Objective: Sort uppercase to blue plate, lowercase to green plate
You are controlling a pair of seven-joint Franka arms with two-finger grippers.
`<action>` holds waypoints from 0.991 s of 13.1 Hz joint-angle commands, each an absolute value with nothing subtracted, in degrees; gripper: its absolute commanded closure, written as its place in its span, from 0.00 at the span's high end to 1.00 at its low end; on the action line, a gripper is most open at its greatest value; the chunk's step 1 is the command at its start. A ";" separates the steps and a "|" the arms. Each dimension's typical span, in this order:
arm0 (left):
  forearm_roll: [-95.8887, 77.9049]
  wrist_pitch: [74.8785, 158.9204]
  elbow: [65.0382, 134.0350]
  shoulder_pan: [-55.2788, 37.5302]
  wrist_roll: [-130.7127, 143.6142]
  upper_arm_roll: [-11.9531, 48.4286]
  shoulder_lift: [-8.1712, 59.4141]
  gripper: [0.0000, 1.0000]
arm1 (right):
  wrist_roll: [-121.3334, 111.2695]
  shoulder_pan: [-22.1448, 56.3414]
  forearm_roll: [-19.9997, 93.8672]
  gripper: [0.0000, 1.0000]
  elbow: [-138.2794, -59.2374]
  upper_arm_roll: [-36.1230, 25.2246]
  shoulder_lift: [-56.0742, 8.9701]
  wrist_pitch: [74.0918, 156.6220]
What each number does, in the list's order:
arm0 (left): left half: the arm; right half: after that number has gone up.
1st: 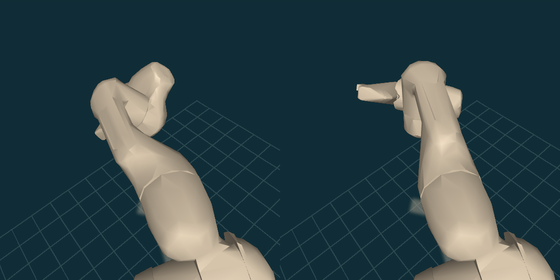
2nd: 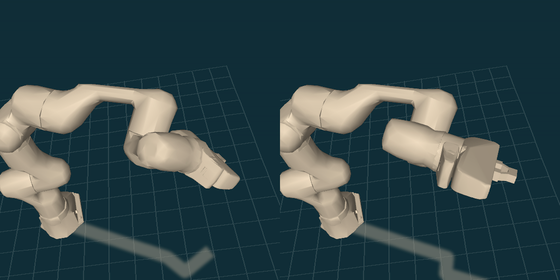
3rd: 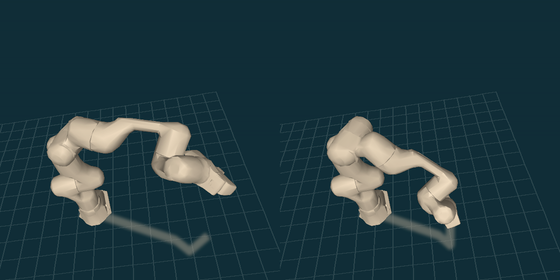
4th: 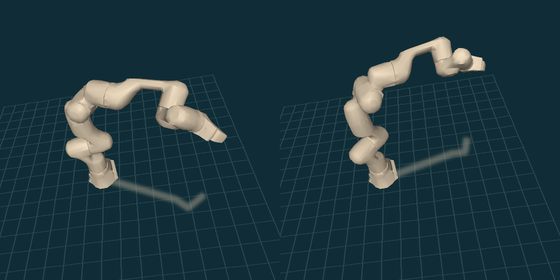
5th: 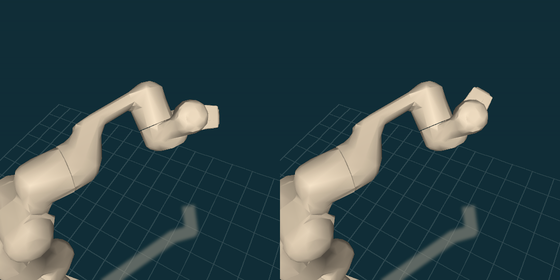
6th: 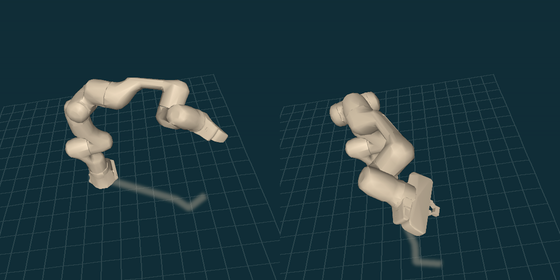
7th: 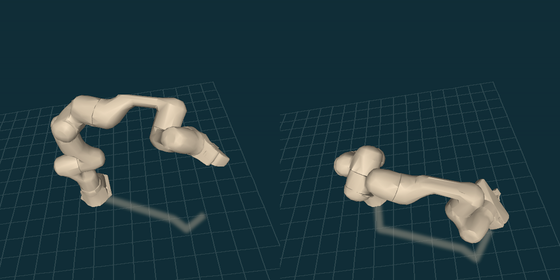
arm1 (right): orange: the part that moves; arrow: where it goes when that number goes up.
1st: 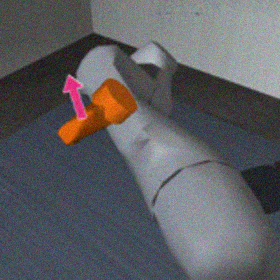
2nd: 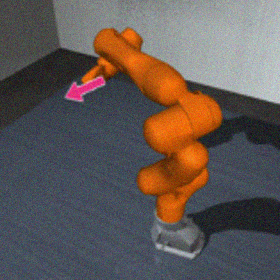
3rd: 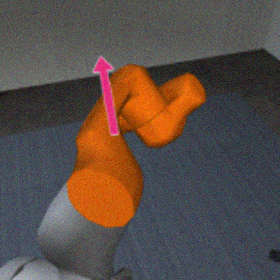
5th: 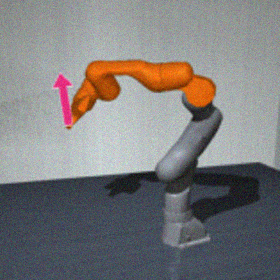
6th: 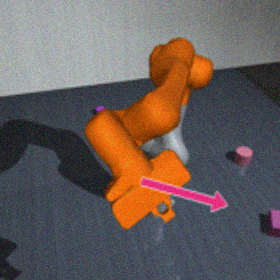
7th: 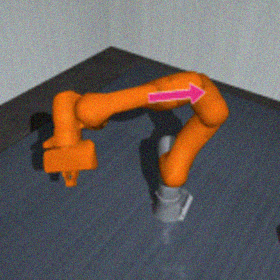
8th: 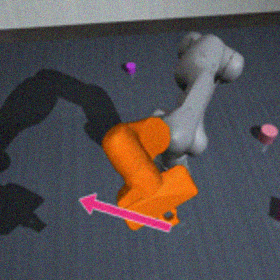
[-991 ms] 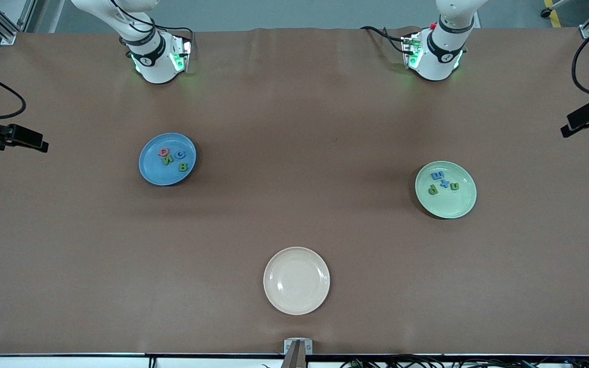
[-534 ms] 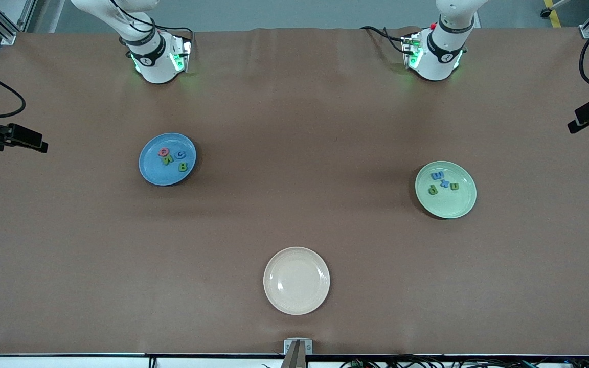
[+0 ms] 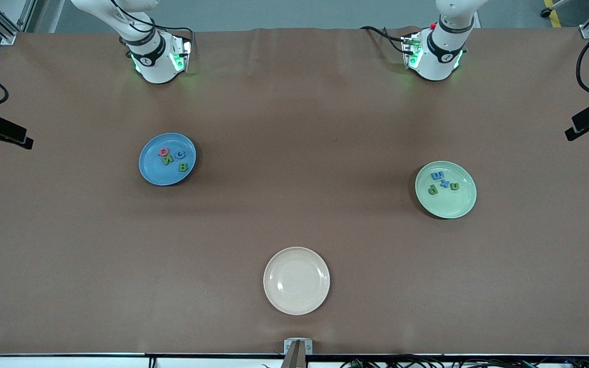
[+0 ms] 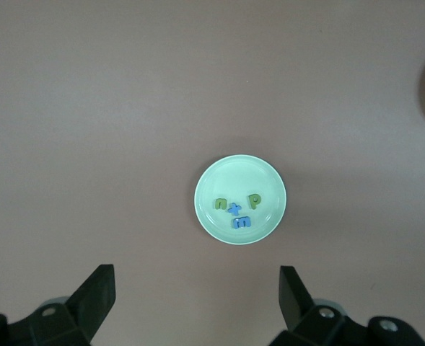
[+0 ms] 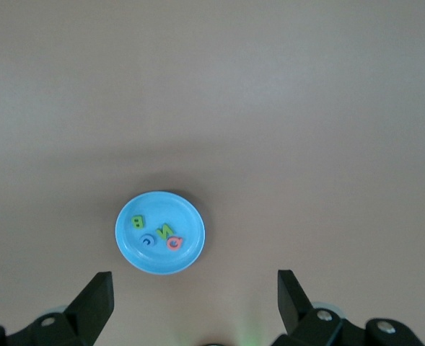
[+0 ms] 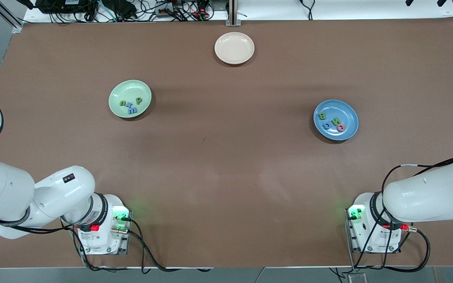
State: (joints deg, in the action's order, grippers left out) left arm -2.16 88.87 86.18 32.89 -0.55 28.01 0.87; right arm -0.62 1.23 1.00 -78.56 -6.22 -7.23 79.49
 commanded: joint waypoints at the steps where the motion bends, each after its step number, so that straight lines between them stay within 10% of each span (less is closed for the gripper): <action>1: -1.41 89.30 85.25 32.87 -0.79 27.60 1.14 1.00 | -0.09 1.14 1.05 1.00 -78.49 -6.33 -5.98 77.96; 9: -0.88 90.35 85.43 28.59 -0.53 24.63 2.29 1.00 | -0.53 0.79 1.14 1.00 -82.00 -5.89 -2.20 75.42; 13: -1.67 89.74 85.25 4.54 -0.09 -0.56 2.02 1.00 | -0.61 -2.20 1.14 1.00 -82.96 -2.55 -1.41 76.11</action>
State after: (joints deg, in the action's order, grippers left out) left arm -1.45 90.26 85.97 12.75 -0.26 7.98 2.39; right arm -0.63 -0.18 1.02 -79.88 -4.75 -4.04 75.28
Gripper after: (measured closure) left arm 0.000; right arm 0.000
